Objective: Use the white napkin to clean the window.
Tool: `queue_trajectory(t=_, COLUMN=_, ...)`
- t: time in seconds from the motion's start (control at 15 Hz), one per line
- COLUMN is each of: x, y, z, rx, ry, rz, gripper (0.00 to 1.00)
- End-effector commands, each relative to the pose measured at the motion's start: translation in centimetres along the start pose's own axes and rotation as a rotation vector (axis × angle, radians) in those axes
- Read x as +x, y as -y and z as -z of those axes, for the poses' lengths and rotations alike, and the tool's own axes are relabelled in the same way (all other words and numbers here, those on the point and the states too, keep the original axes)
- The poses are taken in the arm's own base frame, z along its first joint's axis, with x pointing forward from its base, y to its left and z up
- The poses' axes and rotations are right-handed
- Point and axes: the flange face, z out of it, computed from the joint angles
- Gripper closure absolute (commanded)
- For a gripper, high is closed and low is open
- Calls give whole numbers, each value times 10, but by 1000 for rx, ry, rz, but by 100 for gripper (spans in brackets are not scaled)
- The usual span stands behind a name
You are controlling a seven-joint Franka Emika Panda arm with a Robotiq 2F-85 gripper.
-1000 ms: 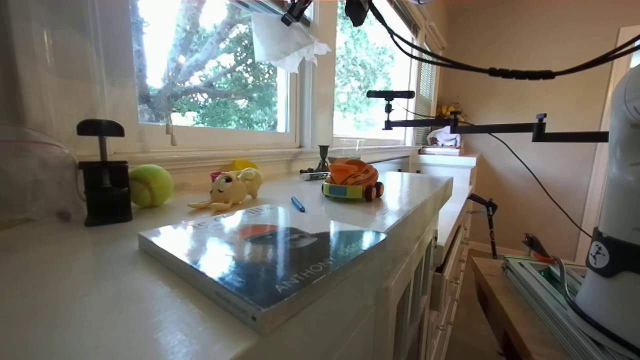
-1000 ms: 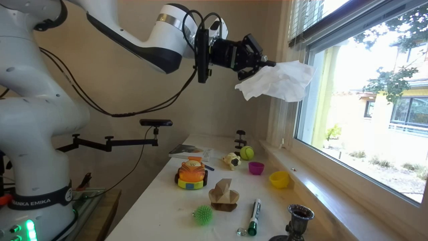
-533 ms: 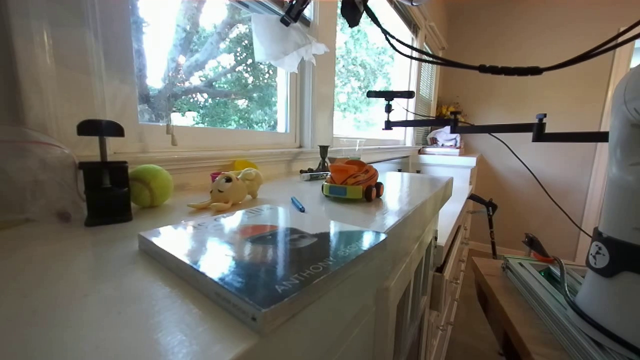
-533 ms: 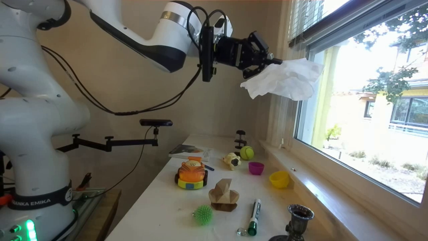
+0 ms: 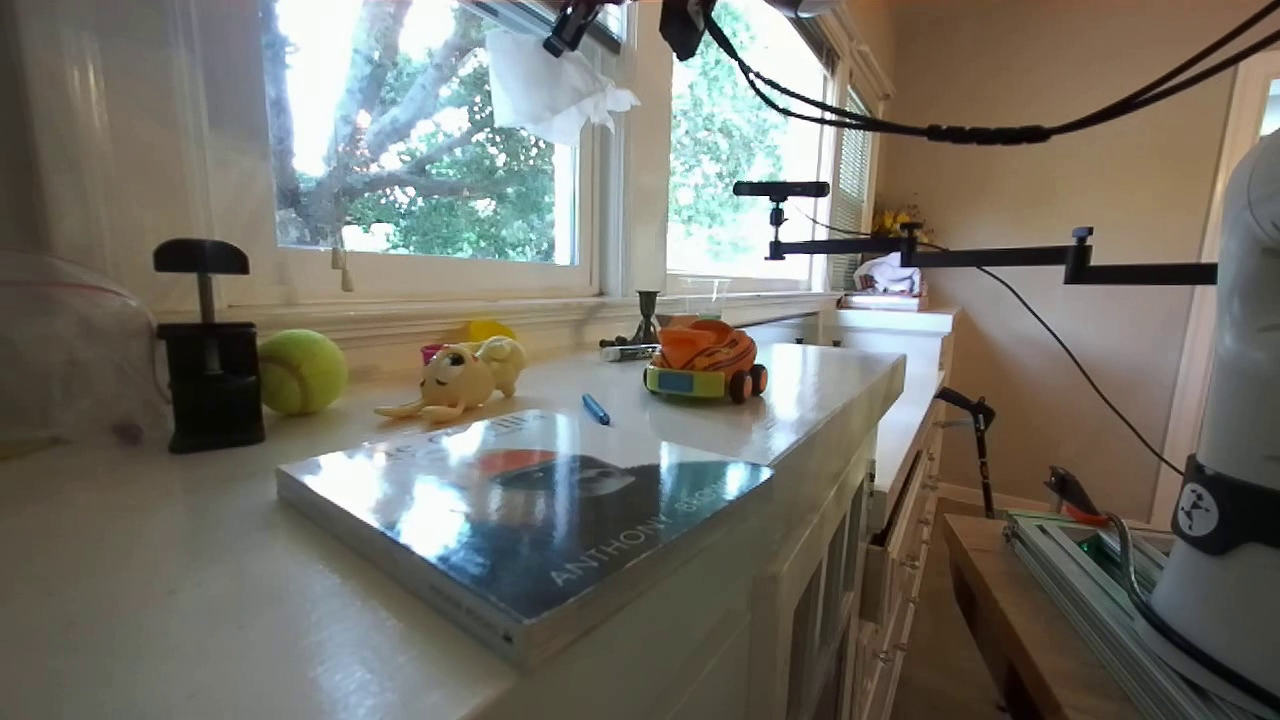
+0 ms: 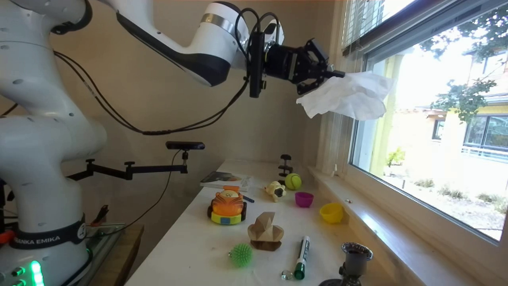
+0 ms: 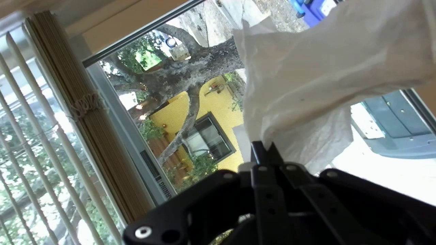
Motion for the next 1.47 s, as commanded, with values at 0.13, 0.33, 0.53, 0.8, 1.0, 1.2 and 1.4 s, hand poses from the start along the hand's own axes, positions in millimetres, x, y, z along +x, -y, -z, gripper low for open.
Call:
queue_trajectory(t=0.13, x=10, y=-5, z=-15, rx=-4, ry=-33, rz=9, gripper=100)
queue_trajectory(t=0.33, x=11, y=-7, z=-19, rx=-5, ry=-31, rz=5, gripper=100)
queue_trajectory(t=0.53, x=12, y=-10, z=-25, rx=-9, ry=-27, rz=1, gripper=100)
queue_trajectory(t=0.8, x=13, y=-15, z=-31, rx=-15, ry=-24, rz=-4, gripper=100)
queue_trajectory(t=1.0, x=14, y=-19, z=-35, rx=-20, ry=-27, rz=-7, gripper=100)
queue_trajectory(t=1.2, x=16, y=-24, z=-41, rx=-29, ry=-32, rz=-2, gripper=100)
queue_trajectory(t=1.4, x=17, y=-30, z=-50, rx=-41, ry=-35, rz=4, gripper=100)
